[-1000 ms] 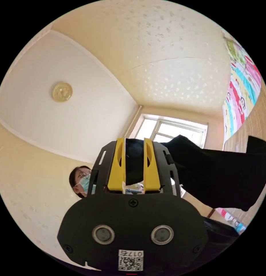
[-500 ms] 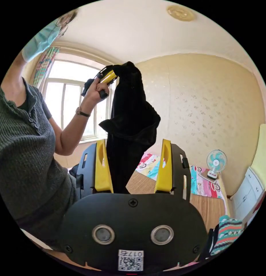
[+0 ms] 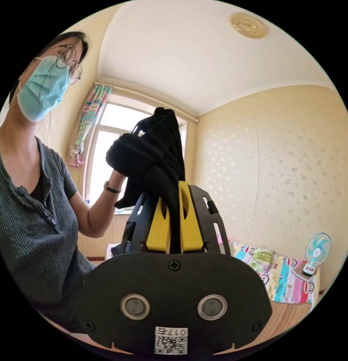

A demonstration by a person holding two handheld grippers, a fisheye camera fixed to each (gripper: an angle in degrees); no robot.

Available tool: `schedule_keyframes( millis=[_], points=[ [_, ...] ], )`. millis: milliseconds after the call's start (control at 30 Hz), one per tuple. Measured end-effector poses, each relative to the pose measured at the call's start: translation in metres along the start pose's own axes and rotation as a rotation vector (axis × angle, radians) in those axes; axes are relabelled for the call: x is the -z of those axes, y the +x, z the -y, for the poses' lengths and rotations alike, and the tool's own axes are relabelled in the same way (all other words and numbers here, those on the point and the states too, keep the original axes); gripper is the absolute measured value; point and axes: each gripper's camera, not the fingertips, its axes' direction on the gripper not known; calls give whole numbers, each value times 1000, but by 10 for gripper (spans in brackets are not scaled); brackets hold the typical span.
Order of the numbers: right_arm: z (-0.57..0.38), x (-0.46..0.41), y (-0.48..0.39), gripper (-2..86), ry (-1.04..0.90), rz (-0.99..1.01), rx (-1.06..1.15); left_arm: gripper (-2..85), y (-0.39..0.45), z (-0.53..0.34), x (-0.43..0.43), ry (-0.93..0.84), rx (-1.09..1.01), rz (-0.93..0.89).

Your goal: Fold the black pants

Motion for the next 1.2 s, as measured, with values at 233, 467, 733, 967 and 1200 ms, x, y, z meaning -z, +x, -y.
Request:
schedule_keyframes(
  millis=[233, 467, 733, 967, 1200],
  points=[
    [86, 29, -32, 45, 88, -432, -24, 71, -6, 6, 52, -344, -23, 166],
    [133, 17, -66, 45, 139, -416, -92, 110, -18, -73, 59, -570, -42, 282],
    [188, 38, -96, 47, 202, -434, -78, 170, -12, -173, 16, -732, -150, 476],
    [223, 64, -116, 50, 235, -553, -73, 179, 74, -162, -50, -370, -498, 547],
    [244, 98, -103, 52, 129, -603, -90, 42, 83, -78, -21, 59, -475, 544]
  ],
)
